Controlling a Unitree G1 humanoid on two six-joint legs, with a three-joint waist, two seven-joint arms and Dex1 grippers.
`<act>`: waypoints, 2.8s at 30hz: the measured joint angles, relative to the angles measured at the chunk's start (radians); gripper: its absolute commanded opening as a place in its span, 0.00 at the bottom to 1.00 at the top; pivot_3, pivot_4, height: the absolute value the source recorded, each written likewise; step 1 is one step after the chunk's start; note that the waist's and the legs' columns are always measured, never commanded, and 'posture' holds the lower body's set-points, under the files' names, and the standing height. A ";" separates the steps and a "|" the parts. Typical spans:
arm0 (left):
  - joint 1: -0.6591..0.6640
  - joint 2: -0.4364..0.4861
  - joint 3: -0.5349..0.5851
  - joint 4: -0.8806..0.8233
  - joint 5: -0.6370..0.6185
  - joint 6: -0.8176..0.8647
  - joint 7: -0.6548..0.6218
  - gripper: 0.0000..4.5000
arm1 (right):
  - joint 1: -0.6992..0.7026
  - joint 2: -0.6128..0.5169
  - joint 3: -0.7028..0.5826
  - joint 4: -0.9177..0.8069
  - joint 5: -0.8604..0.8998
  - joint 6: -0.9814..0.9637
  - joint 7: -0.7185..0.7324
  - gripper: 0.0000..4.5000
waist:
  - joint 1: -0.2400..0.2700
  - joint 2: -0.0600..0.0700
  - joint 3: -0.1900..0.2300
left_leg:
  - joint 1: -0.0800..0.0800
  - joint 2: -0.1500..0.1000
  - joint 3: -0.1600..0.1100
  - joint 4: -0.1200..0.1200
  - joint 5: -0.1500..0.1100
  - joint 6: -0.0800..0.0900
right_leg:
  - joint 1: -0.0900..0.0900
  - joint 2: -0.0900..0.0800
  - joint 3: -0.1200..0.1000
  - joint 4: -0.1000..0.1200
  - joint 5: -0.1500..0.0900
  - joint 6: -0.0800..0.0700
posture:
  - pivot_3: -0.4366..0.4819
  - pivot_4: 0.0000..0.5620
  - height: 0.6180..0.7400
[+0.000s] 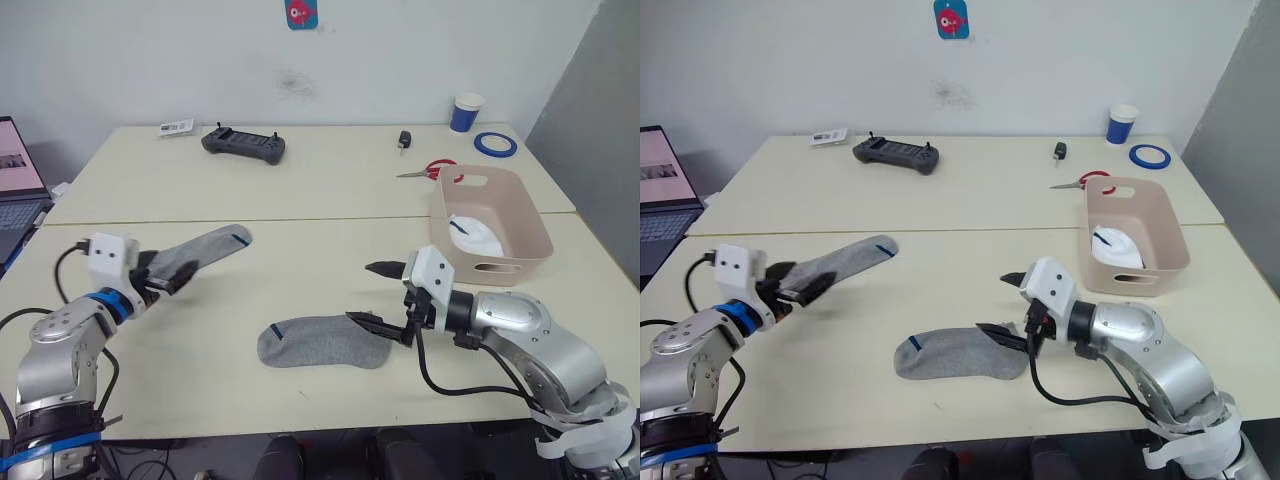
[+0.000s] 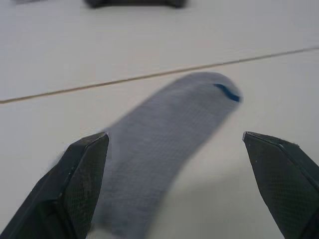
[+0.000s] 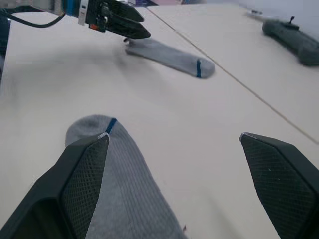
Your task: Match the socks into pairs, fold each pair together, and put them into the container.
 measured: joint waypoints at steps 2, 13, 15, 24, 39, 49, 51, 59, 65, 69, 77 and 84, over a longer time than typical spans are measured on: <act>-0.013 0.000 0.020 0.049 0.000 0.017 0.046 1.00 | -0.006 0.003 0.001 0.000 0.001 0.007 -0.001 1.00 | 0.000 0.000 0.000 | 0.000 0.000 0.000 0.000 0.000 0.000 | 0.000 0.000 0.000 0.000 0.000 0.000 | 0.48 0.27 1.00; -0.143 0.010 -0.065 0.209 0.029 0.195 0.095 0.87 | 0.017 0.018 0.018 0.006 -0.022 -0.007 -0.003 1.00 | 0.001 -0.001 0.000 | 0.000 -0.001 0.000 0.000 0.000 0.000 | 0.000 0.000 -0.002 0.001 0.000 0.000 | 0.48 0.27 1.00; -0.144 0.026 -0.074 0.179 0.023 0.260 0.075 0.74 | 0.022 0.017 0.018 0.006 -0.023 -0.008 -0.003 1.00 | 0.000 -0.001 0.000 | 0.001 -0.001 0.000 0.000 0.000 0.000 | 0.000 0.000 -0.001 0.001 0.000 0.000 | 0.48 0.27 1.00; -0.121 0.075 -0.080 0.055 -0.057 0.513 0.011 0.15 | 0.038 0.003 0.015 0.006 -0.023 -0.008 0.000 1.00 | -0.001 -0.001 0.000 | 0.000 -0.001 0.000 0.000 0.000 0.000 | 0.000 -0.001 -0.001 0.001 0.000 0.000 | 0.48 0.27 1.00; -0.202 -0.525 -0.021 -0.434 -0.401 1.084 0.265 0.01 | 0.037 -0.038 0.002 0.005 -0.023 -0.009 0.001 1.00 | -0.001 -0.002 0.000 | 0.000 -0.001 0.000 0.000 0.002 -0.004 | 0.001 0.000 0.001 0.001 0.001 0.001 | 0.48 0.27 1.00; -0.236 -0.591 -0.169 -0.465 -0.392 0.936 0.301 0.57 | 0.055 -0.057 -0.007 -0.007 -0.023 -0.008 -0.009 1.00 | -0.004 -0.002 0.000 | 0.000 -0.001 0.001 0.000 0.003 -0.005 | 0.001 0.000 0.001 0.001 0.001 0.001 | 0.48 0.27 1.00; -0.221 -0.506 -0.184 -0.509 -0.433 0.949 0.244 0.70 | 0.058 -0.068 -0.019 -0.014 -0.024 -0.007 -0.009 1.00 | -0.006 -0.002 0.000 | 0.001 -0.001 0.000 0.000 0.003 -0.005 | 0.001 0.001 0.001 0.001 0.001 0.001 | 0.48 0.27 1.00; -0.298 -0.120 -0.211 -0.336 -0.405 0.749 -0.026 1.00 | 0.066 -0.087 -0.039 -0.040 -0.020 0.021 -0.024 1.00 | -0.001 -0.001 0.000 | 0.001 -0.002 0.001 0.000 0.002 -0.004 | 0.001 0.000 0.000 0.000 0.000 0.001 | 0.48 0.27 1.00; -0.481 -0.082 -0.396 0.129 -0.120 0.389 -0.113 1.00 | 0.048 -0.060 -0.034 -0.067 -0.013 0.045 -0.041 1.00 | 0.006 -0.002 0.000 | -0.001 -0.002 0.001 0.000 0.002 -0.003 | 0.000 0.000 -0.001 -0.002 0.000 0.001 | 0.48 0.27 1.00; -0.623 -0.125 -0.473 0.472 0.009 0.209 -0.166 1.00 | 0.050 -0.053 -0.029 -0.078 -0.013 0.062 -0.051 1.00 | 0.002 -0.002 0.000 | -0.002 -0.002 0.001 0.000 0.002 -0.003 | -0.001 0.000 -0.001 -0.001 0.000 0.001 | 0.48 0.27 1.00; -0.816 -0.202 -0.543 0.920 0.199 -0.057 -0.245 0.91 | 0.072 -0.054 -0.030 -0.120 -0.010 0.097 -0.066 1.00 | -0.004 -0.002 0.000 | -0.002 -0.002 0.001 0.000 0.001 -0.003 | -0.001 0.001 -0.001 -0.001 0.000 0.001 | 0.48 0.27 1.00; -0.838 -0.205 -0.557 0.968 0.272 -0.100 -0.354 0.45 | 0.078 -0.054 -0.030 -0.128 -0.003 0.105 -0.072 1.00 | -0.004 -0.002 0.000 | -0.002 -0.002 0.001 0.000 0.001 -0.003 | -0.001 0.001 -0.001 -0.001 0.000 0.001 | 0.48 0.27 1.00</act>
